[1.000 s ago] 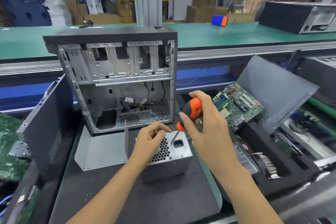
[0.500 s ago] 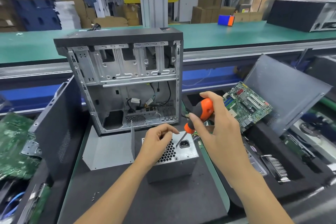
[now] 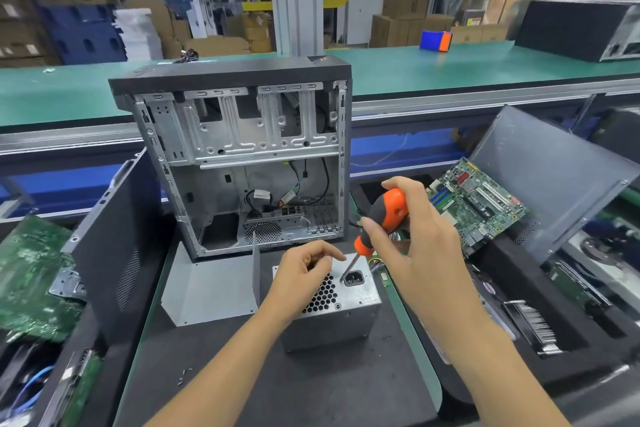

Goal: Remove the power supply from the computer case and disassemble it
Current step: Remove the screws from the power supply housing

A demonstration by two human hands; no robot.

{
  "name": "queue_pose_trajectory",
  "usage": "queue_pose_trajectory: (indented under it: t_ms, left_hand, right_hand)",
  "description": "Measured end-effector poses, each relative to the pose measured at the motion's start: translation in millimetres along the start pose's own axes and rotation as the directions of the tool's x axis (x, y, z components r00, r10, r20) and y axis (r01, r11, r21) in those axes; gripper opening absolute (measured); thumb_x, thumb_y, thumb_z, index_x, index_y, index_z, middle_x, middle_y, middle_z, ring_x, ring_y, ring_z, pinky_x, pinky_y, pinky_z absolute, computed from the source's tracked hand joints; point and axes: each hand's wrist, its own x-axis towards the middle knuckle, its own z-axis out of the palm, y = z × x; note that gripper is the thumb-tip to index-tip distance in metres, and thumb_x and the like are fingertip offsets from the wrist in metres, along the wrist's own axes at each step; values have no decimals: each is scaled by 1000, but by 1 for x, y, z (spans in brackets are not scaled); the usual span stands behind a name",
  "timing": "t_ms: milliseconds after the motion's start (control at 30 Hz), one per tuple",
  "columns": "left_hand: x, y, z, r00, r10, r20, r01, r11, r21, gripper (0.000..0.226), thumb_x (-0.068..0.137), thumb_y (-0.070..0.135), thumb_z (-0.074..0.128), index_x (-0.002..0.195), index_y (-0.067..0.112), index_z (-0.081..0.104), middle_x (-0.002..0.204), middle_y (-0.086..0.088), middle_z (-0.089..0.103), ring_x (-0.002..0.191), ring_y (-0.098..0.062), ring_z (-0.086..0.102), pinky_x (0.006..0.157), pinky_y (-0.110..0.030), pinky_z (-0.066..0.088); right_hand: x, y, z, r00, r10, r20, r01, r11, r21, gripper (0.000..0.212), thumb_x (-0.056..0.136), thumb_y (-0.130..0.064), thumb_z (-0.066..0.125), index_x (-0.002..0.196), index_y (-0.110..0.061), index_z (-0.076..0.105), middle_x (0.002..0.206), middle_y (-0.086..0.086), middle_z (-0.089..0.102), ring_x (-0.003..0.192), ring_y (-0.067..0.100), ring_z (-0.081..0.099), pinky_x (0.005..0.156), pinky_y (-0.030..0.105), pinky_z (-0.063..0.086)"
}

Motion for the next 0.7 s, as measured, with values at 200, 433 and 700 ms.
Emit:
queue_pose_trajectory:
  t_ms: [200,433,700]
  left_hand:
    - [-1,3,1,1000,-6,17,6,1000,-4,37,93,4,51,84,33,71,64,-19,50,53,-16,33,53,-31,31]
    - [-3,4,0,996,5,86,2,997,-78,17,89,13,62,89,23,76,55,-1,34,50,-11,28,50,-14,32]
    - [0,4,2,998,6,59,-1,997,-81,11,90,20,70,90,27,79,58,3,27,53,-9,26,51,-15,27]
  right_hand:
    - [27,-15,1,995,-30,97,48,981,-190,33,89,-41,61,89,-16,40,77,-1,54,68,22,54,66,39,48]
    - [34,-19,0,993,41,114,15,890,-455,44,87,-61,49,92,-22,31,76,-3,54,67,23,59,57,34,46]
    - [58,-22,-21,892,19,452,104,964,-245,29,88,-34,66,97,-20,42,83,-10,46,75,16,44,71,34,42]
